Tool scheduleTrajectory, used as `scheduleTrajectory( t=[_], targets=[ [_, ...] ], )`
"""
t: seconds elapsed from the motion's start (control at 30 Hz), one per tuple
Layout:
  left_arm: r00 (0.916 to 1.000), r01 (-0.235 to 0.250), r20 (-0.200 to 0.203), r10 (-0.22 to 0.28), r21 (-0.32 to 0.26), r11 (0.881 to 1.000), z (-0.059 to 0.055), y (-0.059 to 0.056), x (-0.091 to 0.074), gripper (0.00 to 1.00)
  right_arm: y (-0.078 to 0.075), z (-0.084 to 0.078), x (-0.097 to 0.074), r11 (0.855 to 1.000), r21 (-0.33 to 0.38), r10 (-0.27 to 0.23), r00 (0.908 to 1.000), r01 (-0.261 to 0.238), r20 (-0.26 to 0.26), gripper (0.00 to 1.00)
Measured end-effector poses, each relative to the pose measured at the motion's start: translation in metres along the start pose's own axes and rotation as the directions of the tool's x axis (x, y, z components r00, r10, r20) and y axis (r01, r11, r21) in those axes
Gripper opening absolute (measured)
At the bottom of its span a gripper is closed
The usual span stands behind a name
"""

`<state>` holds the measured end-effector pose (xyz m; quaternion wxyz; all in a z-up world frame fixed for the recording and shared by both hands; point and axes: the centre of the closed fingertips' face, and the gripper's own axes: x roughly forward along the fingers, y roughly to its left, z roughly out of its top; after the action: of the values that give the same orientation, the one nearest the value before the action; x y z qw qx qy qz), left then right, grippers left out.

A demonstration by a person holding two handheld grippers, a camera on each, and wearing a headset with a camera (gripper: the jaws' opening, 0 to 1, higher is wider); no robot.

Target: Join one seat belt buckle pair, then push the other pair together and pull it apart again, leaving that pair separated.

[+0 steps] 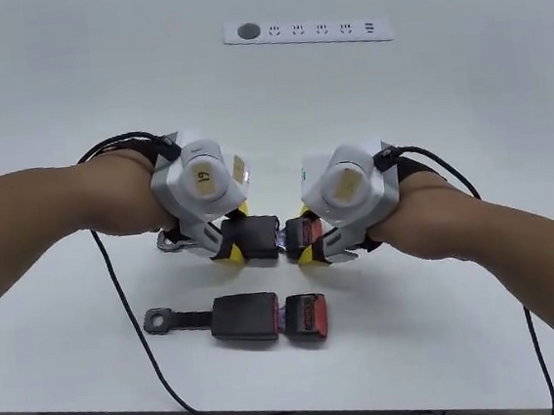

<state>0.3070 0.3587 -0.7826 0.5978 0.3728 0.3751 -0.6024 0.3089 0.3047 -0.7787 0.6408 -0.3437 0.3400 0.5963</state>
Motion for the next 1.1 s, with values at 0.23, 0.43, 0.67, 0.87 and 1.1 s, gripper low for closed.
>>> scheduleTrajectory(
  t=[0.23,0.43,0.67,0.87,1.1],
  targets=[
    [1.0000,-0.003,0.003,0.003,-0.003,1.000,0.000,-0.001,-0.001,0.32,0.000,0.000,0.000,1.000,0.000,-0.005,1.0000,0.005,-0.003,0.30],
    [1.0000,-0.002,0.005,0.002,-0.003,1.000,0.001,-0.001,-0.001,0.32,0.000,-0.001,0.000,1.000,-0.004,0.000,1.0000,0.000,-0.005,0.31],
    [1.0000,0.000,0.004,0.000,0.000,1.000,0.001,-0.001,-0.001,0.32,-0.002,-0.012,-0.007,1.000,-0.003,0.001,0.9998,-0.001,-0.022,0.31],
    [1.0000,0.004,-0.003,-0.004,0.005,1.000,0.002,-0.001,-0.001,0.32,-0.001,-0.015,-0.006,1.000,0.001,-0.001,0.9999,0.001,-0.017,0.31],
    [1.0000,0.003,0.002,-0.003,0.001,1.000,0.000,0.000,-0.001,0.32,0.000,-0.015,-0.009,1.000,-0.003,-0.002,0.9999,0.002,-0.014,0.31]
  ],
)
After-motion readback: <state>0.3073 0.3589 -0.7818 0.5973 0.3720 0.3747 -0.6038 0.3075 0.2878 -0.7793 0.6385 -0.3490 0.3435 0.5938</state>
